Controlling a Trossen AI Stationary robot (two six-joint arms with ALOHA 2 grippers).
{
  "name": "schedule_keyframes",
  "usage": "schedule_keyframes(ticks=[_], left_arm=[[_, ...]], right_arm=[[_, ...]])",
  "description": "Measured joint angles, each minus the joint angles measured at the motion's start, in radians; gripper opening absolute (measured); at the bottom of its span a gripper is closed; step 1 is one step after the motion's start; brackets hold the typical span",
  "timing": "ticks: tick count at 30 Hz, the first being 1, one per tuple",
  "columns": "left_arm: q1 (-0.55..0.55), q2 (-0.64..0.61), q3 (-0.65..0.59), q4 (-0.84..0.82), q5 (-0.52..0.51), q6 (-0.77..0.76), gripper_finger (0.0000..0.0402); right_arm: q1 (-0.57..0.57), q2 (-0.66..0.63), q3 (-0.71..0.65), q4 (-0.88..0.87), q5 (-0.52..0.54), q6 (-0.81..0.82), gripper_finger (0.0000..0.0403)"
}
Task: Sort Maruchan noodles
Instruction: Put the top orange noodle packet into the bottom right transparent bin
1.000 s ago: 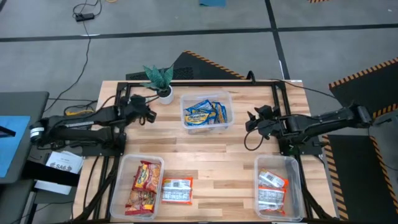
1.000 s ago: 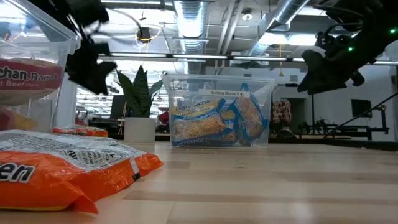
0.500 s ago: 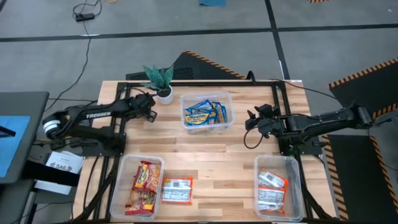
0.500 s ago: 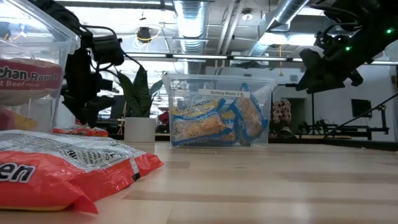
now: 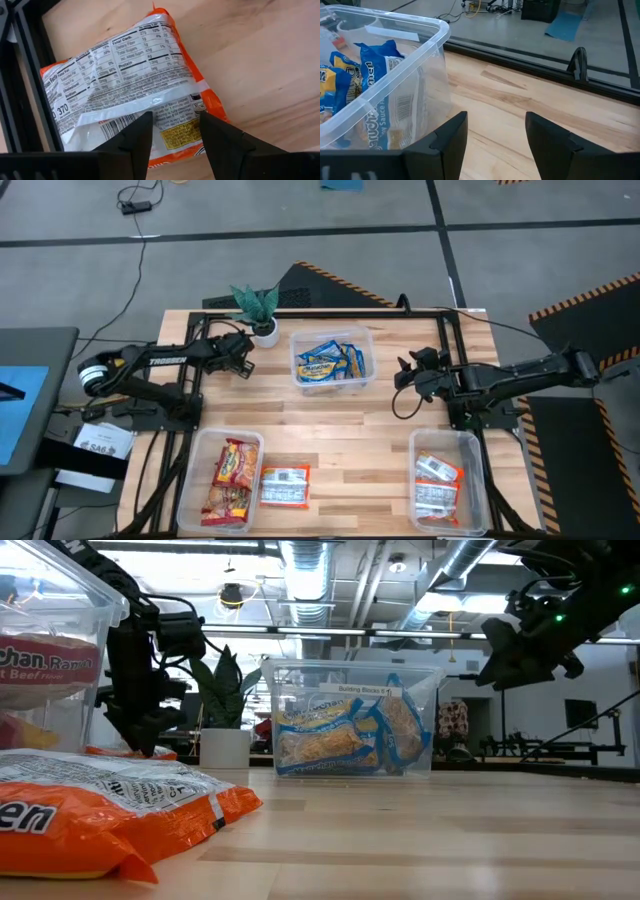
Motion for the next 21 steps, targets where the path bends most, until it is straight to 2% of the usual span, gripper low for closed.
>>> schedule_keyframes(ticks=[3,9,17,21], left_arm=[[0.000,-0.003,0.000,-0.008,0.003,0.000,0.0121],[0.000,-0.003,0.000,-0.015,0.014,0.046,0.0012],[-0.048,-0.056,0.041,-0.065,0.025,0.081,0.0000],[-0.109,-0.148,0.061,-0.120,-0.042,0.068,0.0000]], right_arm=[[0.000,0.000,0.000,0.002,0.000,0.000,0.0223],[0.000,0.000,0.000,0.001,0.000,0.000,0.0223],[0.000,0.000,0.001,0.001,0.000,0.000,0.0223],[0.000,0.000,0.001,0.001,0.000,0.000,0.0223]])
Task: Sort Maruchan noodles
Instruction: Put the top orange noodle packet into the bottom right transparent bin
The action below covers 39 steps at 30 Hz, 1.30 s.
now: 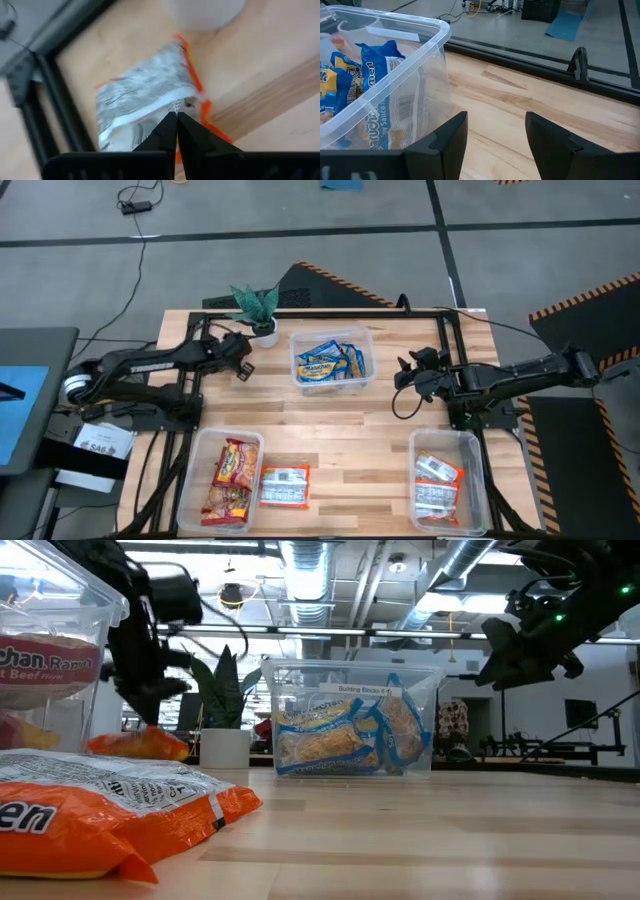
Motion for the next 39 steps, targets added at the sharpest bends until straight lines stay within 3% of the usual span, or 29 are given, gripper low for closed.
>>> schedule_keyframes(ticks=[9,14,19,23,35,39], left_arm=[[-0.147,-0.273,0.009,-0.090,-0.102,-0.084,0.0000],[-0.189,-0.354,-0.008,-0.093,-0.118,-0.135,0.0000],[-0.167,-0.337,-0.062,-0.071,-0.152,-0.133,0.0000],[-0.109,-0.303,-0.087,0.000,-0.086,-0.084,0.0013],[-0.010,-0.139,-0.087,0.054,-0.047,-0.059,0.0123],[0.020,-0.074,-0.087,0.092,0.011,-0.060,0.0144]], right_arm=[[0.000,0.000,0.000,0.004,0.000,0.000,0.0223],[0.000,0.000,0.000,0.023,0.000,0.000,0.0223],[0.000,0.000,0.000,0.031,-0.001,0.000,0.0223],[0.000,0.000,0.000,0.032,-0.001,0.000,0.0223],[0.000,0.000,0.000,0.032,-0.002,0.000,0.0223],[0.000,0.000,0.000,0.032,-0.002,0.000,0.0223]])
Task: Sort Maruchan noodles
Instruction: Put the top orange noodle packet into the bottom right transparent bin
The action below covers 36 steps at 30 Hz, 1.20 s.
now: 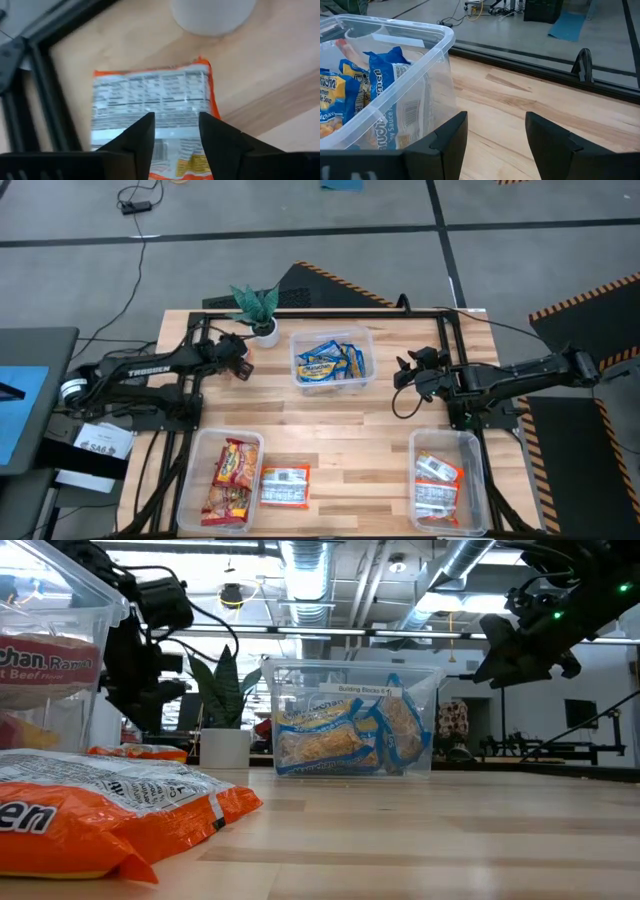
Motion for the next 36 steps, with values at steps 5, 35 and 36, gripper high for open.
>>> schedule_keyframes(ticks=[5,35,36], left_arm=[[0.025,0.071,0.000,0.044,0.037,0.027,0.0151],[0.069,0.244,0.009,0.051,0.125,0.067,0.0004],[0.063,0.228,0.015,0.031,0.125,0.067,0.0002]], right_arm=[[0.000,0.000,0.000,-0.001,0.000,0.000,0.0223],[0.000,0.000,0.000,-0.002,0.000,0.000,0.0223],[0.000,0.000,0.000,-0.003,0.000,0.000,0.0223]])
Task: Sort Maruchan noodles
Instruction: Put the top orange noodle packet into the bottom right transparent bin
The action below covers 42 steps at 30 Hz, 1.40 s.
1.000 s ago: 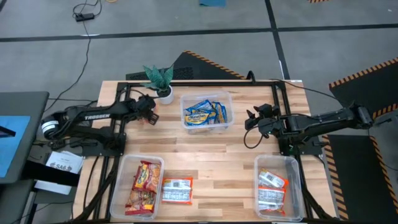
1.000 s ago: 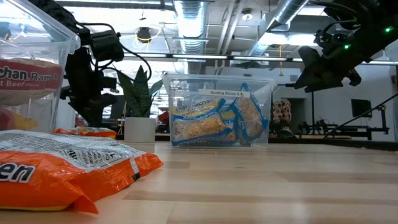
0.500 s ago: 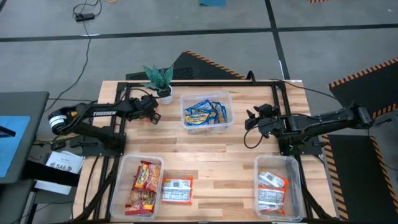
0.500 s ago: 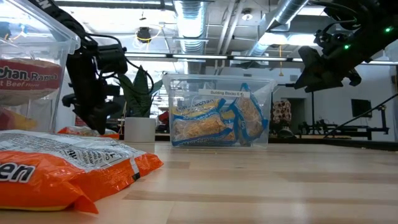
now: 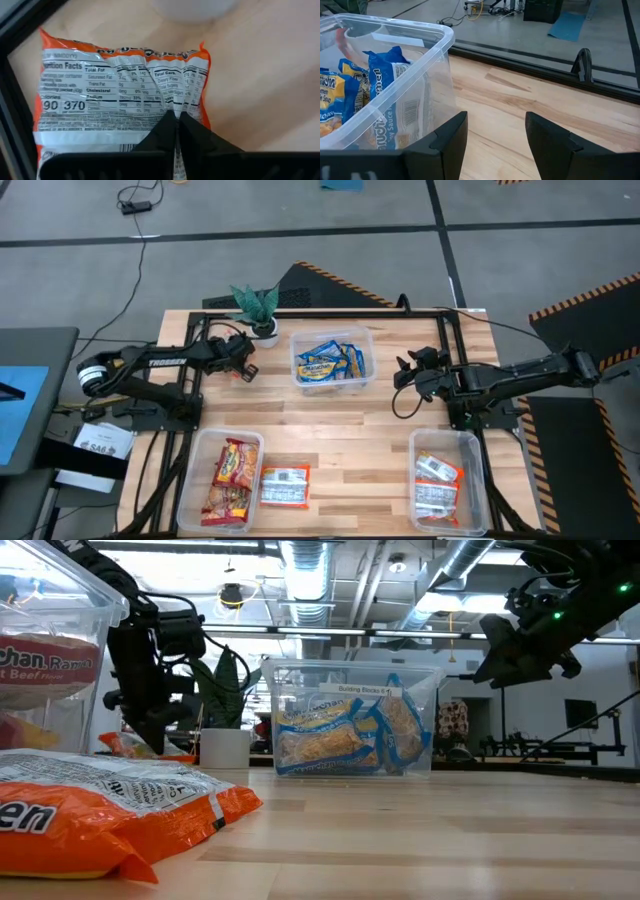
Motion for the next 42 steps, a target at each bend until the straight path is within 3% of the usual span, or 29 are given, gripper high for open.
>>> schedule_keyframes(ticks=[5,15,20,25,29,36,42], left_arm=[[-0.065,-0.130,0.021,-0.122,-0.046,-0.029,0.0000],[-0.243,-0.455,0.030,-0.124,-0.239,-0.056,0.0000],[-0.328,-0.565,0.031,-0.094,-0.323,-0.040,0.0000],[-0.432,-0.616,0.031,0.044,-0.328,0.018,0.0000],[-0.545,-0.613,0.032,0.245,-0.272,0.101,0.0000],[-0.716,-0.537,0.035,0.739,-0.090,0.310,0.0000],[-0.748,-0.370,0.081,0.903,0.055,0.338,0.0000]], right_arm=[[0.000,0.000,0.000,-0.002,0.000,0.000,0.0223],[0.000,0.000,0.000,-0.002,0.000,0.000,0.0223],[0.000,0.000,0.000,-0.001,0.000,0.000,0.0223],[0.000,0.000,0.000,0.002,0.000,0.000,0.0223],[0.000,0.000,0.000,0.002,0.000,0.000,0.0223],[0.000,0.000,0.000,0.004,0.000,-0.001,0.0223],[0.000,0.000,0.000,0.020,0.002,-0.001,0.0223]])
